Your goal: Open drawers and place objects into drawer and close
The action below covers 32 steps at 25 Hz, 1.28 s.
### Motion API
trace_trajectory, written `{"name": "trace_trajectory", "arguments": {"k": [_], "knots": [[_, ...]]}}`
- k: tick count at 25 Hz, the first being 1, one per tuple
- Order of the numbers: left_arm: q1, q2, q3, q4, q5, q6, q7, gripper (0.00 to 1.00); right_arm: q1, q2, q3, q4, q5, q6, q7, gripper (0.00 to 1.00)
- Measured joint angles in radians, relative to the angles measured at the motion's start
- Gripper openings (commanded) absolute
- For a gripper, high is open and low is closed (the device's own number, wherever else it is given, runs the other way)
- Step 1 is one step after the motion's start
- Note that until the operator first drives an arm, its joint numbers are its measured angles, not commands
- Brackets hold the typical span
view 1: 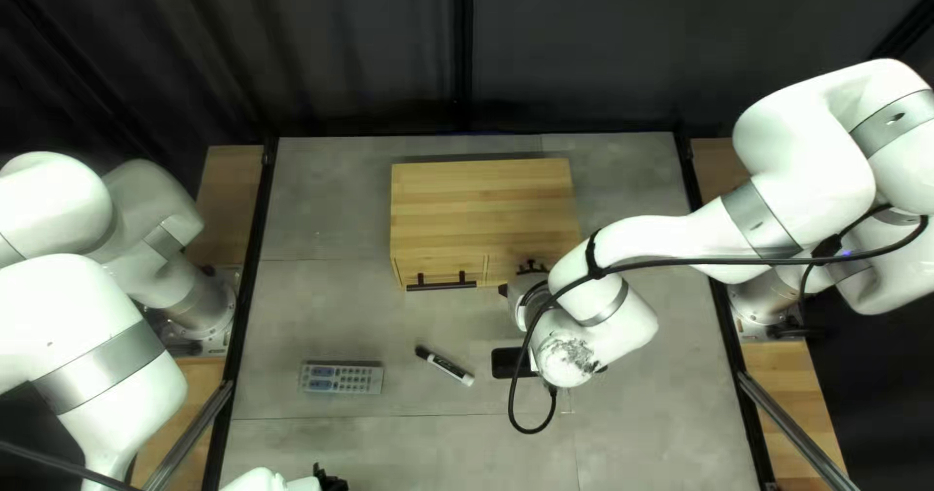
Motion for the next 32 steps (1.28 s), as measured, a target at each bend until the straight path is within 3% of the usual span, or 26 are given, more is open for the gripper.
{"name": "trace_trajectory", "arguments": {"k": [32], "knots": [[0.000, 0.000, 0.000, 0.000, 0.000, 0.000, 0.000, 1.00, 0.027, 0.009, 0.016, 0.015, -0.003, 0.024, 0.026, 0.09]]}}
